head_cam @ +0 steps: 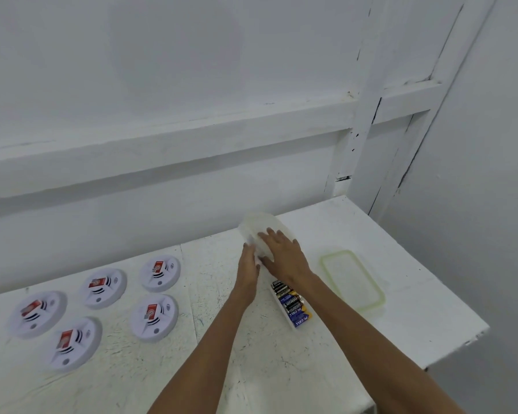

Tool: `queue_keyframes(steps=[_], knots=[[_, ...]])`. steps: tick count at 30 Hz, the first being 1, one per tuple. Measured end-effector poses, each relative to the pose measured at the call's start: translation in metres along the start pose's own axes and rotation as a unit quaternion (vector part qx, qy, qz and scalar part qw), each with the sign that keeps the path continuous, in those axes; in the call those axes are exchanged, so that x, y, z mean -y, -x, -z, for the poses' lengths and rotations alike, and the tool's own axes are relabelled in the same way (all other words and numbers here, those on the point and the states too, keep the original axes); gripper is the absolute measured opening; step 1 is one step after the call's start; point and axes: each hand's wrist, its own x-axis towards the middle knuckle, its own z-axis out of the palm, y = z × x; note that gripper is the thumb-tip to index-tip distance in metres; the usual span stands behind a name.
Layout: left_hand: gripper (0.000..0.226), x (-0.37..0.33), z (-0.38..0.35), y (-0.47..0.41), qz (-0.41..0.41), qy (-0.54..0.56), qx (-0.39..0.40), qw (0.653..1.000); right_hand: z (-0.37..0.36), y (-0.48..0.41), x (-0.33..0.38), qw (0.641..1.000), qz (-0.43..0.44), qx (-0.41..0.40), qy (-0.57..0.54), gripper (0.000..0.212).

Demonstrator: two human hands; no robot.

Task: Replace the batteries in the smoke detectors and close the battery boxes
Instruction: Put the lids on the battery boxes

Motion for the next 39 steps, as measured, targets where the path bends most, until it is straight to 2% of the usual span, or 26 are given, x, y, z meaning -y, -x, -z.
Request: queue_keyframes(steps=[2, 6, 7, 9, 10, 11, 14, 15, 19, 21, 25, 28, 33, 39], knots=[[0.032, -0.009, 0.002, -0.009, 0.028, 0.013, -0.027, 0.999, -0.007, 0.001, -0.005, 0.999, 0.020, 0.025, 0.005, 0.063], [0.028, -0.006, 0.011, -0.027, 0.051, -0.077, -0.072, 0.993, -0.005, 0.001, -0.010, 0.998, 0.023, 0.035, -0.050, 0.065], [0.026, -0.004, 0.014, -0.031, 0.057, -0.094, -0.083, 0.990, -0.003, 0.001, -0.012, 0.996, 0.010, 0.011, -0.086, 0.061], [0.012, -0.005, 0.014, -0.035, 0.075, -0.085, -0.089, 0.990, -0.002, -0.001, -0.019, 0.984, -0.047, -0.085, -0.148, 0.052], [0.006, -0.007, 0.014, -0.036, 0.087, -0.069, -0.088, 0.990, -0.001, -0.003, -0.023, 0.975, -0.092, -0.122, -0.161, 0.052], [0.009, -0.008, 0.014, -0.038, 0.096, -0.052, -0.090, 0.990, 0.002, -0.006, -0.027, 0.966, -0.140, -0.133, -0.171, 0.056], [0.009, -0.012, 0.015, -0.040, 0.108, -0.034, -0.095, 0.989, 0.008, -0.014, -0.039, 0.948, -0.222, -0.047, -0.222, 0.070], [0.007, -0.013, 0.015, -0.040, 0.105, -0.035, -0.095, 0.989, 0.009, -0.016, -0.041, 0.946, -0.223, -0.028, -0.234, 0.071], [0.027, -0.014, 0.019, -0.045, 0.083, -0.056, -0.111, 0.989, 0.005, -0.022, -0.042, 0.941, -0.220, 0.004, -0.256, 0.074], [0.036, -0.014, 0.020, -0.048, 0.075, -0.058, -0.116, 0.989, 0.003, -0.024, -0.044, 0.923, -0.236, 0.009, -0.305, 0.071], [0.049, -0.012, 0.025, -0.056, 0.090, -0.079, -0.109, 0.987, -0.002, -0.029, -0.052, 0.842, -0.301, -0.001, -0.448, 0.060], [0.056, -0.009, 0.030, -0.060, 0.099, -0.047, -0.109, 0.988, -0.009, -0.031, -0.056, 0.817, -0.321, -0.022, -0.479, 0.049], [0.079, -0.016, 0.029, -0.064, 0.062, -0.053, -0.130, 0.988, -0.008, -0.040, -0.055, 0.859, -0.288, -0.033, -0.422, 0.039], [0.067, -0.019, 0.023, -0.067, 0.060, -0.086, -0.148, 0.983, -0.007, -0.045, -0.052, 0.880, -0.282, -0.045, -0.380, 0.043]])
